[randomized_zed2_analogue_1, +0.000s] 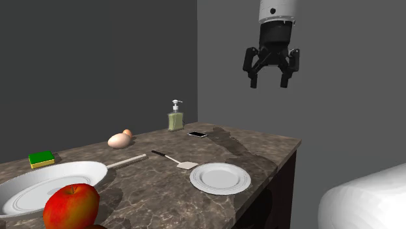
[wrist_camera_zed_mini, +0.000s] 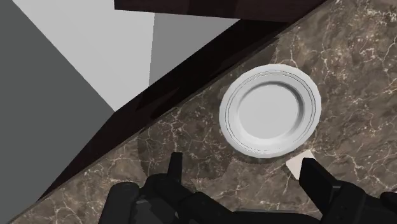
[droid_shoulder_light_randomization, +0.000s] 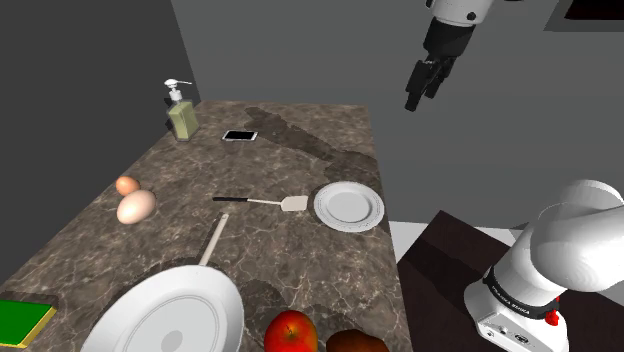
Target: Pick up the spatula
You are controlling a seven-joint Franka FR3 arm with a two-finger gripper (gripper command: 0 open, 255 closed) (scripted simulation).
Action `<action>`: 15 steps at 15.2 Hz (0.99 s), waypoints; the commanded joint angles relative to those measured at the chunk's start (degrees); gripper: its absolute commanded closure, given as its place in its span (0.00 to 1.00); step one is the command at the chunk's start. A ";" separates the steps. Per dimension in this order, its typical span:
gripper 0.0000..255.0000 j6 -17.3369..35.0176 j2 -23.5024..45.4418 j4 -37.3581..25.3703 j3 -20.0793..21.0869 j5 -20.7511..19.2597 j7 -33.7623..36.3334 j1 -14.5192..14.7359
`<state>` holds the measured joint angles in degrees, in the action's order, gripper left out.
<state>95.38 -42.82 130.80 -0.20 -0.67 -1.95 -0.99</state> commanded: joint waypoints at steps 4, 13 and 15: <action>0.00 4.40 4.85 -0.16 0.73 0.57 -1.13 1.37; 0.00 15.72 20.83 -3.96 3.33 1.79 -4.54 5.06; 0.00 17.78 24.55 -5.44 3.99 1.90 -5.24 5.79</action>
<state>112.62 -19.85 126.36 3.49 1.17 -6.78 4.43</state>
